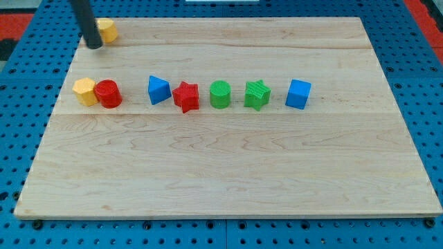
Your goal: Separate the yellow hexagon and the red circle
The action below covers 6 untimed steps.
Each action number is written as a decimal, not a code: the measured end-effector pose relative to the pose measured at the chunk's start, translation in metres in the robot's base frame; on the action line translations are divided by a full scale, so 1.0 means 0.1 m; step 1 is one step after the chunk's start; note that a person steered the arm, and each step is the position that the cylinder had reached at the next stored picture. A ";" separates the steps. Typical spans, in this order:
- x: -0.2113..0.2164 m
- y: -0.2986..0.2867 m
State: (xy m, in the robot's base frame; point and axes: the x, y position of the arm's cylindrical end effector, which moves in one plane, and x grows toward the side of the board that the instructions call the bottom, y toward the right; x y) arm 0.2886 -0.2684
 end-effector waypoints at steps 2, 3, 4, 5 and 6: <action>0.57 -0.36; 1.26 -0.36; 1.59 -0.15; 1.42 0.39; 0.91 0.54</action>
